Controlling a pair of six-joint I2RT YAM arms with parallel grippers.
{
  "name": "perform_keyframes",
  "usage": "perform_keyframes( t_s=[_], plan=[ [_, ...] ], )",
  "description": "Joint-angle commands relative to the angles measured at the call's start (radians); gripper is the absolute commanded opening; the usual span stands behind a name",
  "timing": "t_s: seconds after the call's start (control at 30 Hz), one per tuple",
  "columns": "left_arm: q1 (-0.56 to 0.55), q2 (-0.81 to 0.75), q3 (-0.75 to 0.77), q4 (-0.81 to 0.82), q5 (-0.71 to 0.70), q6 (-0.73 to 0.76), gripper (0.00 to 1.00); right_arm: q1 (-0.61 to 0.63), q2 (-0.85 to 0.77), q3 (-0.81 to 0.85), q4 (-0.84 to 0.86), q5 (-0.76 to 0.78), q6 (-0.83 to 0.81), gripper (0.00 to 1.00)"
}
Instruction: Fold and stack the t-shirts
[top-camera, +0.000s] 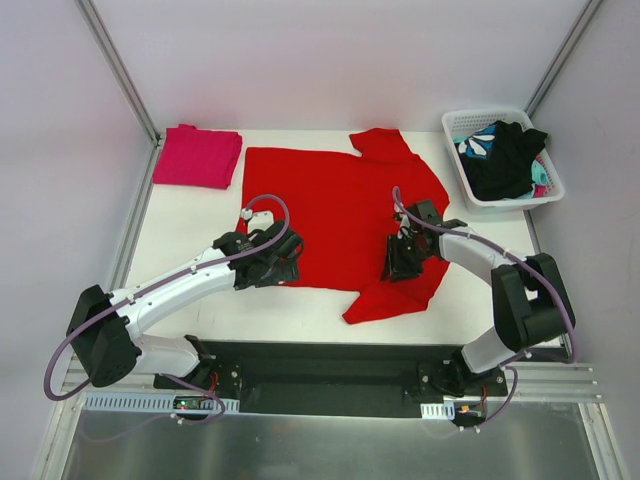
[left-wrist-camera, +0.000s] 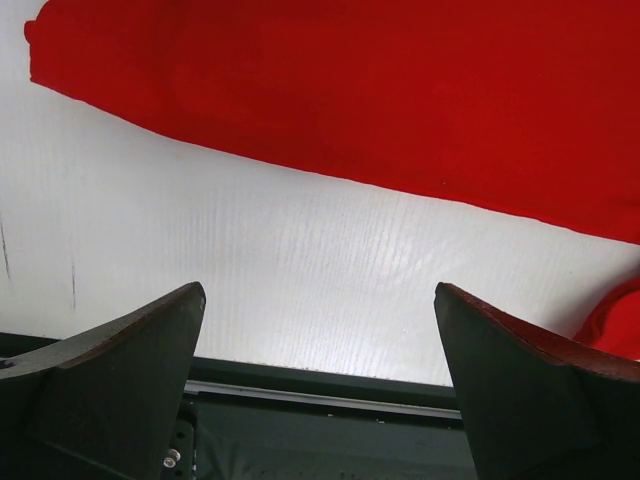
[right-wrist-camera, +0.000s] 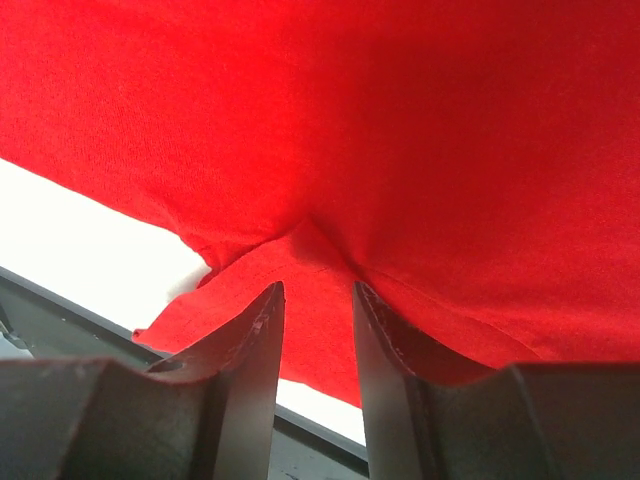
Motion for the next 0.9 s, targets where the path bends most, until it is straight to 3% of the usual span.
perform_keyframes(
  t_s=[0.0, 0.47, 0.87],
  plan=[
    [0.009, -0.011, 0.028, -0.023, 0.012, -0.006, 0.99, -0.007, 0.026, 0.044, 0.013, -0.047, -0.023, 0.36],
    [0.007, -0.008, 0.034, -0.023, 0.018, -0.002, 0.99, -0.009, 0.112, 0.144, -0.019, -0.055, -0.068, 0.36],
    [0.009, -0.009, 0.034, -0.023, 0.021, -0.003, 0.99, -0.016, 0.158, 0.126, -0.01, -0.07, -0.079, 0.35]
  ],
)
